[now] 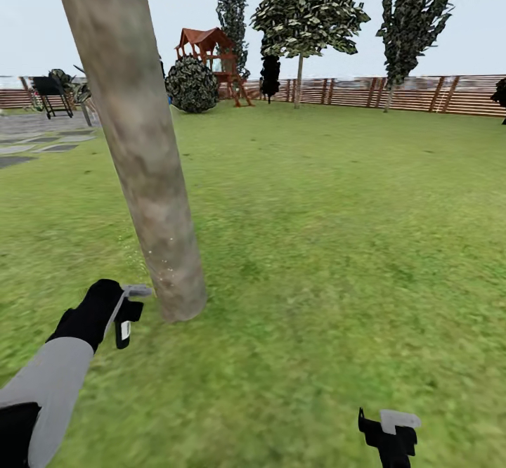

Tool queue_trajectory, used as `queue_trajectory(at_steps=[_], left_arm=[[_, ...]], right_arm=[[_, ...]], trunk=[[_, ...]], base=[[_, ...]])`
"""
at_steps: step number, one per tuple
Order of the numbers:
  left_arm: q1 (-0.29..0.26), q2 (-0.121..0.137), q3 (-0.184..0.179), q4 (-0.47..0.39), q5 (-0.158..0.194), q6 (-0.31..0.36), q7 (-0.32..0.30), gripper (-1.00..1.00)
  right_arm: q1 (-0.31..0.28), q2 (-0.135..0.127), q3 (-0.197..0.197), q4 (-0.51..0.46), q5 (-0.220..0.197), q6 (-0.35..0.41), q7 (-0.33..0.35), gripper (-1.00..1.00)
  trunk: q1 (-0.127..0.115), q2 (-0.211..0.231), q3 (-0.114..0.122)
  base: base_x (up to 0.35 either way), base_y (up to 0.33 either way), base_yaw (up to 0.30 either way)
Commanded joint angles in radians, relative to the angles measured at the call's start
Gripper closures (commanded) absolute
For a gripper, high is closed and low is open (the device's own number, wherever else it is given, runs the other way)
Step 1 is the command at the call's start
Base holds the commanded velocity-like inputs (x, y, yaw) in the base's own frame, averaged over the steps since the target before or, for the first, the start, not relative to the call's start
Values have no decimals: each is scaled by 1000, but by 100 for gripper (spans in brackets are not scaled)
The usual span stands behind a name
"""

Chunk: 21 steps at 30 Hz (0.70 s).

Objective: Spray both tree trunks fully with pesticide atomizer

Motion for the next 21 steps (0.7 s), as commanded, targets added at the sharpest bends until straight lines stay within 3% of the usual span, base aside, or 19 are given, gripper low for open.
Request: queue_trajectory(at_steps=[1, 3, 6, 10, 12, 13, 21], left_arm=[[-6, -29, 1, -2, -19, 3, -9, 100], [-11, -80, -1, -11, -20, 4, -8, 100], [-14, -88, 2, -44, -20, 10, -10, 100], [-8, -50, 8, -67, -24, 13, -10, 100], [-1, -1, 9, -69, -23, 8, -9, 100], [0, 9, 9, -69, -23, 6, -9, 100], [1, 2, 9, -60, -19, 3, -8, 100]], right_arm=[[-1, 0, 8, 1, -8, -3, -2, -100], [-1, 0, 8, 1, -7, -3, -2, -100], [-1, 0, 8, 1, -7, -3, -2, -100], [-1, 0, 8, 1, -7, -3, -2, -100], [-1, 0, 8, 1, -7, -3, -2, -100], [-1, 0, 8, 1, -7, -3, -2, -100], [-1, 0, 8, 1, -7, -3, -2, -100]], trunk=[[0, 0, -1], [0, 0, -1], [0, 0, -1], [0, 0, -1], [0, 0, -1], [0, 0, -1], [0, 0, -1]], base=[[0, 0, 4], [0, 0, 1], [0, 0, 0], [0, 0, 0], [0, 0, 0], [8, -37, 0], [134, -190, 0]])
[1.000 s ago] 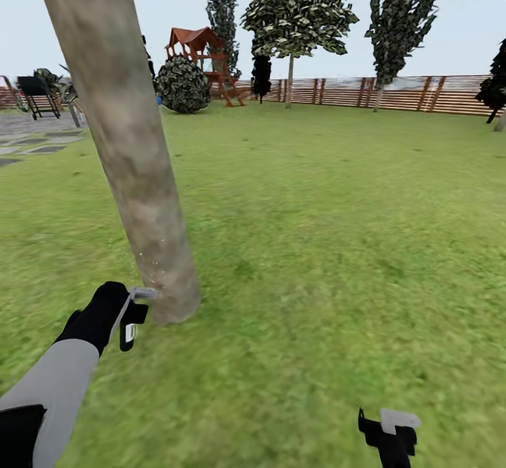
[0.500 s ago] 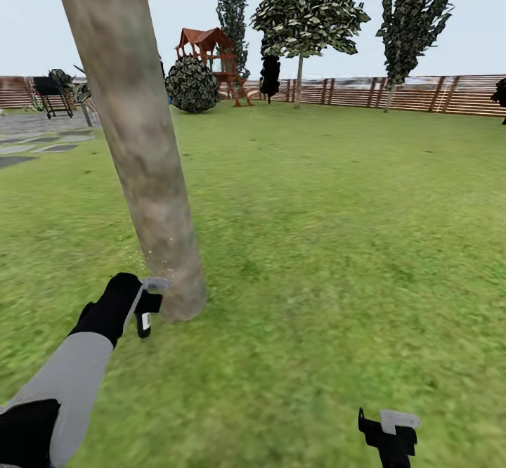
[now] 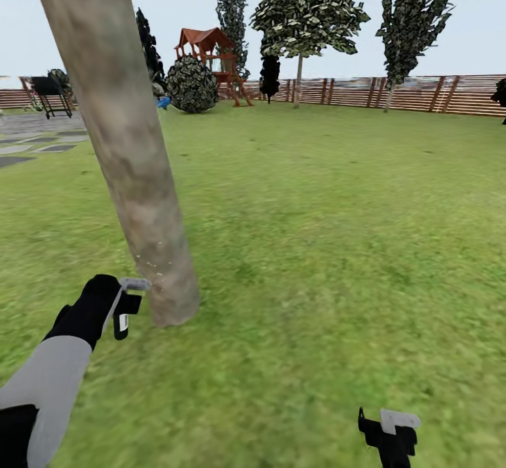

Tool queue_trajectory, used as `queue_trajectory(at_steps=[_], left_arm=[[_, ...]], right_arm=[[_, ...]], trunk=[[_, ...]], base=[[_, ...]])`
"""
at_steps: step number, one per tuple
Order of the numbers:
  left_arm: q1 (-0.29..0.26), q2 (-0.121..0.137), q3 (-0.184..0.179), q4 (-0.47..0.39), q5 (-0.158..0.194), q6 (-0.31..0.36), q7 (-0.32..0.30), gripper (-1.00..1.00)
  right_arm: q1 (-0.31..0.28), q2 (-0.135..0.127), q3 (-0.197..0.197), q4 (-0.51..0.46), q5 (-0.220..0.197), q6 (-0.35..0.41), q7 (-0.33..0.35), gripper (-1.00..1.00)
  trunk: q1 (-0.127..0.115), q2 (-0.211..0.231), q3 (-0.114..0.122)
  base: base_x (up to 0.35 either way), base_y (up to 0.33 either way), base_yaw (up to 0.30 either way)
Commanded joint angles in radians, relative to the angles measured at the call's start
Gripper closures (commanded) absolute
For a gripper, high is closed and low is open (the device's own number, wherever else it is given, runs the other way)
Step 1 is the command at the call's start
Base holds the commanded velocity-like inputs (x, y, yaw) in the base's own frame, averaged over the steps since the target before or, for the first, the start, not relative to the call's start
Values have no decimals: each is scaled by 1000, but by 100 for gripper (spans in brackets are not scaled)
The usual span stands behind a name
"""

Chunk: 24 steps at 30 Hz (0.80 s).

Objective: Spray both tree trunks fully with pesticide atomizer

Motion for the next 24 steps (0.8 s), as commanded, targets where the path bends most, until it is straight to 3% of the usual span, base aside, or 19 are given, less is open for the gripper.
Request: queue_trajectory(at_steps=[1, 9, 10, 11, 15, 18, 20, 24], left_arm=[[1, 0, 3, 3, -13, 3, -10, 100], [49, 4, 3, 5, -15, -1, -7, 100], [76, 9, 7, 6, -15, -18, -7, 100], [86, 5, 30, 43, -14, -87, -6, 100], [88, -3, 38, 59, -12, -101, -6, 100], [88, -2, 39, 132, -14, -189, 7, 100], [88, -2, 39, 146, -12, -211, 34, 100], [101, 4, 51, 243, 30, -287, 66, 100]], right_arm=[[0, 0, 8, 1, -8, -3, -2, -100], [0, 0, 8, 1, -8, -2, -2, -100], [0, 0, 8, 1, -8, -2, -2, -100], [0, 0, 8, 1, -8, -2, -2, -100], [0, 0, 8, 1, -8, -2, -2, -100], [0, 0, 8, 1, -8, -2, -2, -100], [0, 0, 8, 1, -8, -2, -2, -100], [0, 0, 8, 1, -8, -2, -2, -100]], trunk=[[0, 0, -1], [0, 0, -1], [0, 0, -1], [0, 0, -1], [0, 0, -1], [0, 0, -1], [0, 0, -1], [0, 0, -1]], base=[[102, -253, 0], [14, -273, 148], [21, -276, 276], [228, -189, 134], [254, -175, 32], [261, -171, 2], [261, -171, 1], [256, -172, 0]])
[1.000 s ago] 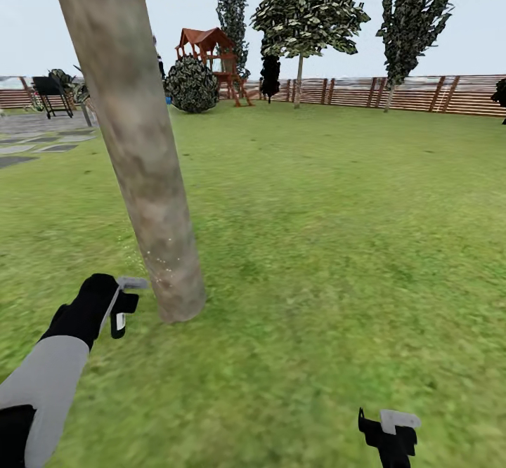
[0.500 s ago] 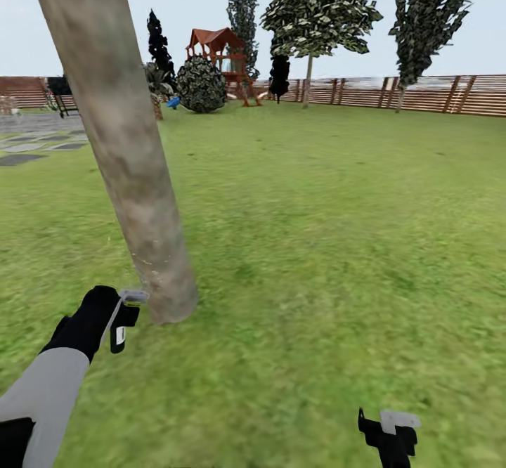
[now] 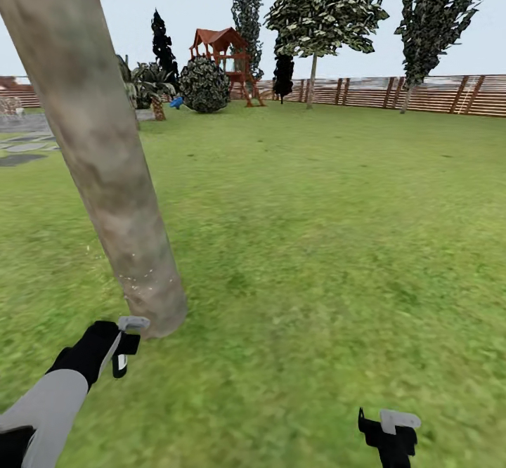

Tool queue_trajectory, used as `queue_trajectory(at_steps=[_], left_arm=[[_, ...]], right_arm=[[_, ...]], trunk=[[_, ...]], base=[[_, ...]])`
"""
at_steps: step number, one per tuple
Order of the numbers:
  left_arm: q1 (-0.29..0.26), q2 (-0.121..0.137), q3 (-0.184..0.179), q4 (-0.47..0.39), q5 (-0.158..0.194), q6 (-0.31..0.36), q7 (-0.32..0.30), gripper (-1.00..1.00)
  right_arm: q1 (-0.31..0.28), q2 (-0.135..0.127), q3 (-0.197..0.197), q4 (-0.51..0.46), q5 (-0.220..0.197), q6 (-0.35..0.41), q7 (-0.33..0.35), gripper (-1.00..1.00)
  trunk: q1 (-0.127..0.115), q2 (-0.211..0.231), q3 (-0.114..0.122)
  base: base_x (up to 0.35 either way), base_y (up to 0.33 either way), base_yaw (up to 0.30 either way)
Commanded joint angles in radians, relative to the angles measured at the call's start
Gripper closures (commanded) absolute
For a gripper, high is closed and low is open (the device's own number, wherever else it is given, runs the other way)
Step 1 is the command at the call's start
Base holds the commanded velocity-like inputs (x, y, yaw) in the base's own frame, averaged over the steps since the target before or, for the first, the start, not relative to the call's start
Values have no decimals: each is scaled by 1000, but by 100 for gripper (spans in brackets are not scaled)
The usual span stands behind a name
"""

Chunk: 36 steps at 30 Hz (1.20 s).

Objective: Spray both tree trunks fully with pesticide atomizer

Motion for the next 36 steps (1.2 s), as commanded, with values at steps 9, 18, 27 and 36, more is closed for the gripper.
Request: queue_trajectory(at_steps=[9, 18, 27, 36], left_arm=[[22, -5, 84, 24, 23, -57, 63, 100], [22, -1, 97, 22, 21, -63, 68, 100], [22, -3, 108, 22, 22, -65, 71, 100], [22, -6, 109, 22, 23, -65, 72, 100]], right_arm=[[-1, 0, 9, 1, -8, -3, -2, -100], [-1, 0, 8, 1, -8, -3, -2, -100], [-1, 0, 8, 1, -8, -3, -2, -100], [-1, 0, 8, 1, -8, -3, -2, -100]], trunk=[[0, 0, -1], [0, 0, -1], [0, 0, -1], [0, 0, -1]], base=[[37, -258, 100], [129, -253, 239], [133, -229, 22], [6, -276, 250]])
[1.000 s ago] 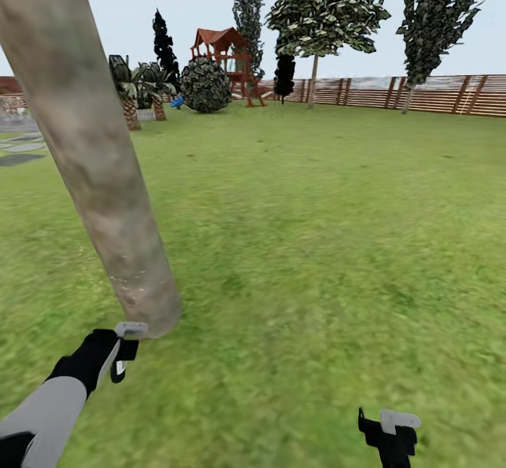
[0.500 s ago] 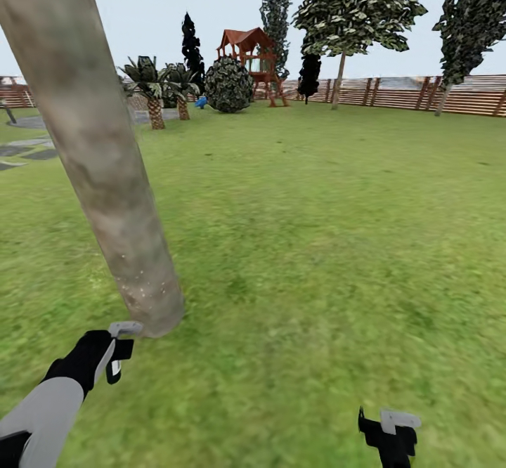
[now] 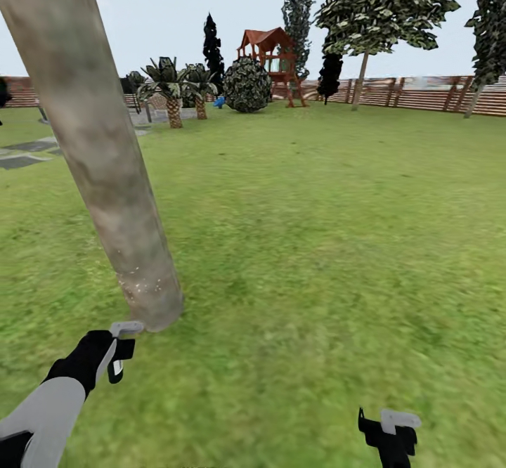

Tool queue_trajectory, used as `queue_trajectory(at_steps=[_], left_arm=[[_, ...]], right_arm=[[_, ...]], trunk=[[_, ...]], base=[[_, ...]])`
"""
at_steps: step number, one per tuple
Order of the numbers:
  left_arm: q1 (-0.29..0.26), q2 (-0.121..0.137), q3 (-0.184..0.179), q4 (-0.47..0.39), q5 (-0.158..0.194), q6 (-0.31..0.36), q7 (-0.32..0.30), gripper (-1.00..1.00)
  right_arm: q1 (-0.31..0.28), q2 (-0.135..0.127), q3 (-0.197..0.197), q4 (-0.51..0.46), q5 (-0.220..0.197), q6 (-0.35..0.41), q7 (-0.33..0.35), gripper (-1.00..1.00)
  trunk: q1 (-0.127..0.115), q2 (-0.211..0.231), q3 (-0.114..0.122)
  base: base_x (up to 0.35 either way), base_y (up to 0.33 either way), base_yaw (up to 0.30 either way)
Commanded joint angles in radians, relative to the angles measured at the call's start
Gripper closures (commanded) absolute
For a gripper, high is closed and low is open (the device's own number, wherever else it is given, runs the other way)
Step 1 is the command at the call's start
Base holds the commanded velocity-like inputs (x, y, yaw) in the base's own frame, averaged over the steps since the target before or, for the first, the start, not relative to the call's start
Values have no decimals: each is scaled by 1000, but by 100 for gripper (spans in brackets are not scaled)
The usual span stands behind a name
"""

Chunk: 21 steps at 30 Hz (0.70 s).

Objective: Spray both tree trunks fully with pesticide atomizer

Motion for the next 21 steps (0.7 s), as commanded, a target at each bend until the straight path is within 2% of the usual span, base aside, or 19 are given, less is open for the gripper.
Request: queue_trajectory(at_steps=[1, 5, 17, 21], left_arm=[[-1, -1, 6, -1, -9, 4, -5, 100], [-1, -1, 6, -1, -9, 4, -5, 100], [-1, -3, 6, 0, -8, -1, -5, 100], [-1, -3, 6, 0, -7, -22, -4, 100]], right_arm=[[0, 0, 8, 0, -8, -2, -2, -100], [0, 0, 8, 0, -8, -2, -2, -100], [0, 0, 8, 0, -8, -2, -2, -100], [0, 0, 8, 0, -8, -3, -2, -100]], trunk=[[0, 0, -1], [0, 0, -1], [0, 0, -1], [0, 0, -1]], base=[[73, -276, 277], [132, -269, 190], [172, -244, 11], [107, -259, 207]])
